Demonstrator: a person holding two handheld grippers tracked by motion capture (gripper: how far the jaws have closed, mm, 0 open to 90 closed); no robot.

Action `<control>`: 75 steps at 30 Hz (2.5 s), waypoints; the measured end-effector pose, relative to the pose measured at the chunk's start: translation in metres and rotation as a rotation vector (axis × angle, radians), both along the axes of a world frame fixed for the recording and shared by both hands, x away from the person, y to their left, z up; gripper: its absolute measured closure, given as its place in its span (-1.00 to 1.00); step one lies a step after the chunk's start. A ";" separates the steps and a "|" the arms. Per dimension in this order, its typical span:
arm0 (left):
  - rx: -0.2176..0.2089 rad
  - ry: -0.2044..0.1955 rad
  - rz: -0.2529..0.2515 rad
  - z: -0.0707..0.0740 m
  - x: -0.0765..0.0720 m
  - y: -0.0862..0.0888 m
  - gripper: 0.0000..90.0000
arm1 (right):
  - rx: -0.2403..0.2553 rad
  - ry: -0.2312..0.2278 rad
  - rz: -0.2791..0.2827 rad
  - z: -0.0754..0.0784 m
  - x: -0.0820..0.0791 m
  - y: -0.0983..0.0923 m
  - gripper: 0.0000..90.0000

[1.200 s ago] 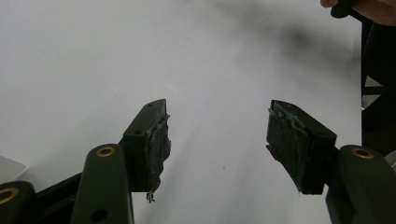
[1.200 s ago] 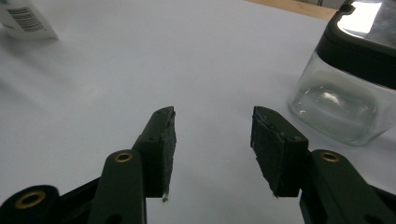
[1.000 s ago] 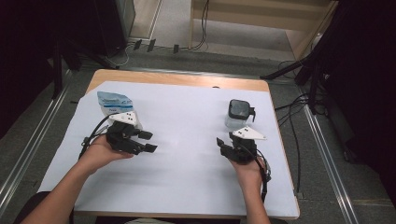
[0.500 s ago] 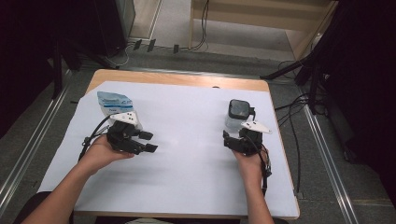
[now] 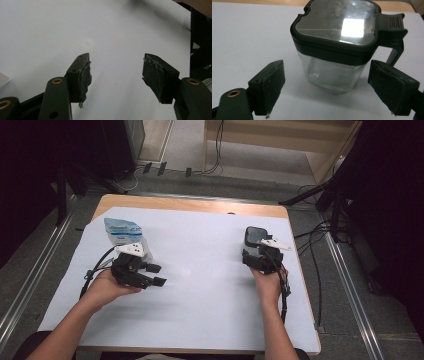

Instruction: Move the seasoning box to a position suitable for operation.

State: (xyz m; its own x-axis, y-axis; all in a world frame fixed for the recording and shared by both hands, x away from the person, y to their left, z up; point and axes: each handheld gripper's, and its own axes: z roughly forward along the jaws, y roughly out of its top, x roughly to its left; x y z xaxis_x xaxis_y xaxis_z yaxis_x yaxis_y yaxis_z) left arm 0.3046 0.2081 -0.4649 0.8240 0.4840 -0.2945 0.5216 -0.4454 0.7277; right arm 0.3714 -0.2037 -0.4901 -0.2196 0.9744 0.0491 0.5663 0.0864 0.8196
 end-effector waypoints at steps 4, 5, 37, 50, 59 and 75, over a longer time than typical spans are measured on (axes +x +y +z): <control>-0.002 0.007 0.003 -0.001 -0.002 0.003 -0.10 | -0.004 -0.004 -0.020 0.000 0.008 0.003 -0.73; 0.000 0.008 0.007 -0.001 -0.003 0.003 -0.10 | -0.006 0.000 -0.025 0.000 0.010 0.004 -0.75; 0.010 0.028 0.020 -0.009 -0.014 0.004 -0.10 | 0.036 -0.024 -0.116 -0.021 0.049 0.010 -0.79; 0.004 0.029 0.020 -0.009 -0.014 0.004 -0.10 | 0.019 -0.029 -0.119 -0.018 0.046 0.008 -0.69; 0.007 0.030 0.017 -0.009 -0.012 0.004 -0.10 | 0.027 -0.035 -0.107 -0.014 0.044 0.007 -0.65; -0.005 0.033 0.042 -0.008 -0.005 0.001 -0.18 | 0.010 -0.054 -0.026 0.001 0.030 0.019 -0.64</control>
